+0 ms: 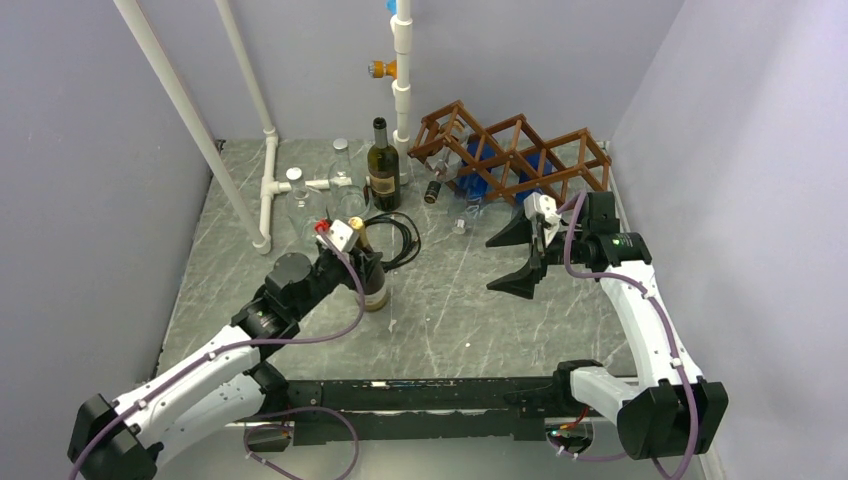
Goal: Take the wine bottle off the wine rack
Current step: Move the wine bottle to the center of the board.
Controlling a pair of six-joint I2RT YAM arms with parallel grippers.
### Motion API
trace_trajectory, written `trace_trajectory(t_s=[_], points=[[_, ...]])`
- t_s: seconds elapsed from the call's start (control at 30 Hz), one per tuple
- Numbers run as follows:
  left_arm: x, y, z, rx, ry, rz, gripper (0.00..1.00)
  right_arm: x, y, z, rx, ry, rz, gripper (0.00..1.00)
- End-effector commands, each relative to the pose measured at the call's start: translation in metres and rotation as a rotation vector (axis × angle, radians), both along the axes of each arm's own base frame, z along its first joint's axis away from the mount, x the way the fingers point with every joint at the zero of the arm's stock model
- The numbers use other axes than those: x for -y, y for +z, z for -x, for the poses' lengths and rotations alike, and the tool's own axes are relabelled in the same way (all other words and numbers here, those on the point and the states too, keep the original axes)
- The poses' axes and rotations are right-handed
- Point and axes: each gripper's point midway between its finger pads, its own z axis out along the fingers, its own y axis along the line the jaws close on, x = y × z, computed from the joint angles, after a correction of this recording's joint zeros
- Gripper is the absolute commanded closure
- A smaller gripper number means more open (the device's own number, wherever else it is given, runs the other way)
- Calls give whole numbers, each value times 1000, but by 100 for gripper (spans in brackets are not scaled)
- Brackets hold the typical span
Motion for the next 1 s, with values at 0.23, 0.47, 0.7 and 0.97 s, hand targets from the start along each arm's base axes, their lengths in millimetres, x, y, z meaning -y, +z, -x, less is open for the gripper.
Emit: trace_trajectory(t_s=[0.23, 0.47, 0.7, 0.97], points=[[-70, 117, -34, 277, 235, 130, 100, 0, 5, -2, 58, 14, -28, 0], [-114, 121, -49, 277, 367, 115, 100, 0, 2, -3, 58, 13, -22, 0], [-156, 123, -58, 280, 469, 113, 100, 1, 1, -3, 54, 11, -19, 0], [-188, 121, -68, 294, 576, 62, 100, 1, 1, -4, 55, 9, -17, 0]])
